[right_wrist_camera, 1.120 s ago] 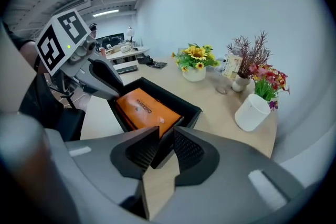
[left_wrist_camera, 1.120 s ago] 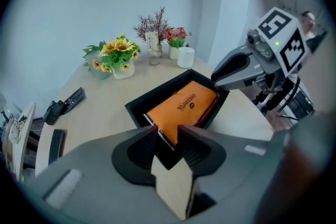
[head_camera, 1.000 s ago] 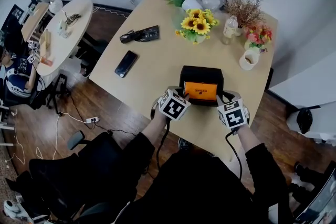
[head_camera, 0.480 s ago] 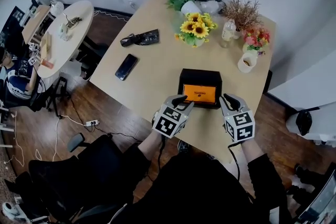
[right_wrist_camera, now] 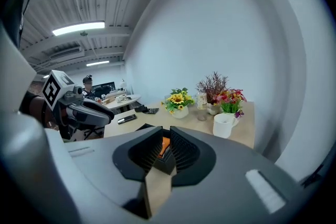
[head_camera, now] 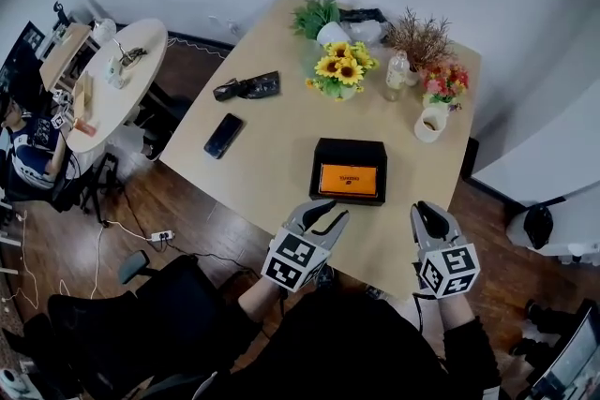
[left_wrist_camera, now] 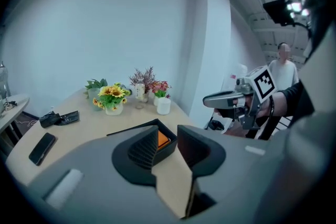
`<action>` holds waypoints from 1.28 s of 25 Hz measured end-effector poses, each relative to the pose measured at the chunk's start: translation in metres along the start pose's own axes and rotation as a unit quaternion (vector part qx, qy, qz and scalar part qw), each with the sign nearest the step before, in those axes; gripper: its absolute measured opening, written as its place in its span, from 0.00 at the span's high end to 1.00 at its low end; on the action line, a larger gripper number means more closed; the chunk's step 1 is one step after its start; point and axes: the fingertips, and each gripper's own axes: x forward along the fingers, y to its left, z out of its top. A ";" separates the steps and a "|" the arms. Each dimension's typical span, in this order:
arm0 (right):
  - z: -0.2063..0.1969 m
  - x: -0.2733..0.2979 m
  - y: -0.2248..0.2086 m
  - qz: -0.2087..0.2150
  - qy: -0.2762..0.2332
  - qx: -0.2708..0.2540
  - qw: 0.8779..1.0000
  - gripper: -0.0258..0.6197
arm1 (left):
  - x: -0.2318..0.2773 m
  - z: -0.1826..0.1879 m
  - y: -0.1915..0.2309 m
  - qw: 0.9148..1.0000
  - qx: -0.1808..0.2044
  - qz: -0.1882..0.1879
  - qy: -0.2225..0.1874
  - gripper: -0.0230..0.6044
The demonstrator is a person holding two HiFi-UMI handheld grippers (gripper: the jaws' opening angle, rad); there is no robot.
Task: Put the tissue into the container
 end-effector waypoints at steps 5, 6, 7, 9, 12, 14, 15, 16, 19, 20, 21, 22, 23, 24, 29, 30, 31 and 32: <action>0.001 -0.045 -0.004 -0.028 -0.037 0.040 0.998 0.89 | -0.018 0.001 -0.023 1.000 0.010 0.002 -0.029 0.81; 0.001 -0.052 -0.004 -0.033 -0.044 0.044 0.998 0.89 | -0.021 -0.002 -0.025 0.999 0.014 0.006 -0.028 0.81; 0.001 -0.059 -0.004 -0.039 -0.050 0.045 0.997 0.89 | -0.023 -0.005 -0.027 0.999 0.015 0.009 -0.028 0.81; 0.002 -0.070 -0.002 -0.046 -0.064 0.043 0.996 0.89 | -0.026 -0.010 -0.031 0.999 0.008 0.011 -0.029 0.81; 0.003 -0.080 0.004 -0.044 -0.079 0.037 0.995 0.89 | -0.031 -0.011 -0.038 0.999 -0.015 0.010 -0.042 0.81; 0.005 -0.084 0.009 -0.040 -0.088 0.029 0.995 0.89 | -0.032 -0.008 -0.044 0.998 -0.019 0.004 -0.058 0.81; 0.007 -0.086 0.010 -0.039 -0.093 0.024 0.995 0.89 | -0.033 -0.005 -0.048 0.998 -0.015 0.000 -0.066 0.81; 0.009 -0.087 0.011 -0.040 -0.097 0.020 0.994 0.89 | -0.033 -0.003 -0.051 0.997 -0.011 -0.003 -0.073 0.81; 0.012 -0.089 0.012 -0.041 -0.103 0.014 0.994 0.89 | -0.031 0.002 -0.060 0.997 -0.001 -0.011 -0.081 0.81; 0.013 -0.088 0.012 -0.039 -0.104 0.014 0.994 0.89 | -0.031 0.002 -0.061 0.997 0.000 -0.013 -0.080 0.81; 0.013 -0.088 0.013 -0.038 -0.104 0.013 0.994 0.89 | -0.031 0.002 -0.062 0.997 0.000 -0.015 -0.080 0.81; 0.013 -0.088 0.014 -0.037 -0.103 0.012 0.994 0.89 | -0.031 0.002 -0.063 0.997 -0.001 -0.016 -0.080 0.81; 0.013 -0.087 0.015 -0.036 -0.102 0.011 0.994 0.89 | -0.031 0.002 -0.063 0.997 -0.002 -0.016 -0.080 0.81; 0.013 -0.087 0.015 -0.035 -0.102 0.010 0.994 0.89 | -0.032 0.002 -0.062 0.997 -0.004 -0.016 -0.080 0.81; 0.013 -0.085 0.018 -0.029 -0.098 0.008 0.995 0.89 | -0.032 0.000 -0.061 0.996 -0.019 -0.014 -0.082 0.81; 0.012 -0.085 0.019 -0.028 -0.098 0.008 0.995 0.89 | -0.032 0.001 -0.061 0.996 -0.022 -0.014 -0.083 0.81; 0.012 -0.084 0.019 -0.028 -0.097 0.008 0.995 0.89 | -0.032 0.000 -0.061 0.996 -0.024 -0.015 -0.083 0.81; 0.012 -0.084 0.019 -0.027 -0.096 0.008 0.995 0.89 | -0.032 0.000 -0.062 0.996 -0.025 -0.016 -0.084 0.81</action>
